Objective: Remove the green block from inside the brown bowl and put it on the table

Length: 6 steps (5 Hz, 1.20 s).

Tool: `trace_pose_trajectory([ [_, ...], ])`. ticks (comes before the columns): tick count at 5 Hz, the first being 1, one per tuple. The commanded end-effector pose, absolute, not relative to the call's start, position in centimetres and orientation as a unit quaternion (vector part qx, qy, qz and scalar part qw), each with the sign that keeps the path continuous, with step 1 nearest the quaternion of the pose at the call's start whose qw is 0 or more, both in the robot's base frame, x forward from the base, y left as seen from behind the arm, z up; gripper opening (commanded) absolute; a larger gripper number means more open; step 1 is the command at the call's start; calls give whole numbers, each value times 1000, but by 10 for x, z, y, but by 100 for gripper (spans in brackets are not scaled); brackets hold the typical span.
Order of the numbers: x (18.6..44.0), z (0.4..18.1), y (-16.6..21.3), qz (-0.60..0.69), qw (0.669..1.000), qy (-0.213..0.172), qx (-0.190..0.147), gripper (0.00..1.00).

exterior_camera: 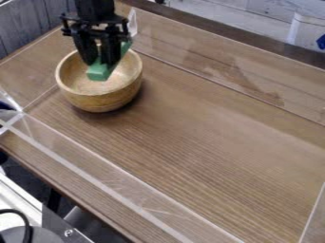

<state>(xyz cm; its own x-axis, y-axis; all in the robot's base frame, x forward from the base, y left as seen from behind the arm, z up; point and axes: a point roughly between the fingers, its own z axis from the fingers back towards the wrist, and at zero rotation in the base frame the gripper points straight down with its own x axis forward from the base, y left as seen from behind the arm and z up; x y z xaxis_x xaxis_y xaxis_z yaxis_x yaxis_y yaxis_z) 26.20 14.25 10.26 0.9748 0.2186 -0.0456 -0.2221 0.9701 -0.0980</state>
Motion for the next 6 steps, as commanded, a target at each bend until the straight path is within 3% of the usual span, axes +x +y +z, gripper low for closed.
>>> trace_pose_trajectory([
  [1, 272, 141, 127, 89, 995, -31, -43, 0],
  [2, 272, 151, 104, 68, 996, -32, -55, 0],
  [3, 273, 149, 68, 38, 997, -28, -61, 0],
  [5, 270, 132, 1, -8, 998, -19, -63, 0],
  [6, 269, 117, 7, -7, 998, -7, -55, 0],
])
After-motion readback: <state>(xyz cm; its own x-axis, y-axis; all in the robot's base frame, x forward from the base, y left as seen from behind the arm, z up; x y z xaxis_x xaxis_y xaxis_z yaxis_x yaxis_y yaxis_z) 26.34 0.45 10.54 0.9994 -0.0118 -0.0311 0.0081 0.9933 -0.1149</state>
